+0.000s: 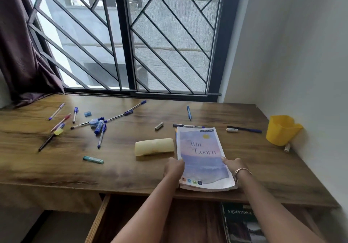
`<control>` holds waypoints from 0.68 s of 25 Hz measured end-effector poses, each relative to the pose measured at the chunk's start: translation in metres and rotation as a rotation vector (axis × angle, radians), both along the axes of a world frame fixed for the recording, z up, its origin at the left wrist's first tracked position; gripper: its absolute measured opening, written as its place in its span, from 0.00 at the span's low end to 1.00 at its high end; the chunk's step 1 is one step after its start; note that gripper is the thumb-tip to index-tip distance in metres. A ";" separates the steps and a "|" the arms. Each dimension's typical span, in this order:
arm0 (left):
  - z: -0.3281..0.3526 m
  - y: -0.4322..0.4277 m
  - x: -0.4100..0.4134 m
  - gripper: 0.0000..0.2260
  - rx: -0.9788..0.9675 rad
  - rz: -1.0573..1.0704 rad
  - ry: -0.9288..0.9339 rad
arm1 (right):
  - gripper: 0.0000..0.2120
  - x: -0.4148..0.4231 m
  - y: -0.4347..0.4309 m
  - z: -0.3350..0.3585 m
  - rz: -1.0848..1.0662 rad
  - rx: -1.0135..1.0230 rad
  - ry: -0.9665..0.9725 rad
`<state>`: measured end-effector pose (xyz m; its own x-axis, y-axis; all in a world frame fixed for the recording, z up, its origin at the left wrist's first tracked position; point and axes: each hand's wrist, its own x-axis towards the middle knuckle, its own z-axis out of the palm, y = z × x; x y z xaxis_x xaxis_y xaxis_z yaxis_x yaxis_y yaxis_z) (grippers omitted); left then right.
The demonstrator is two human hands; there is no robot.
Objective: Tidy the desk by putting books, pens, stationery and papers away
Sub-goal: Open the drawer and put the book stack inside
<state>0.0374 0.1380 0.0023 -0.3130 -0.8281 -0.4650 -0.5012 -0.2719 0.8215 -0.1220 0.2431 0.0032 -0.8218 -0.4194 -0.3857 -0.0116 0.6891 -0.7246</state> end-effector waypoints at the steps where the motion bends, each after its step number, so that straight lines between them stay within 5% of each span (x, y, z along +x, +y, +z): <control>1: -0.003 0.000 -0.002 0.16 0.028 -0.007 0.029 | 0.34 -0.003 -0.001 -0.002 -0.006 -0.031 -0.049; 7: -0.012 0.015 -0.008 0.14 0.032 -0.047 0.059 | 0.32 -0.003 0.005 -0.001 0.052 -0.056 -0.062; 12: 0.006 0.025 0.004 0.15 -0.069 -0.088 0.046 | 0.17 0.008 0.020 0.015 0.129 -0.164 -0.019; 17: 0.038 0.053 0.038 0.08 0.028 -0.086 0.228 | 0.12 0.036 0.055 0.046 0.131 -0.250 -0.018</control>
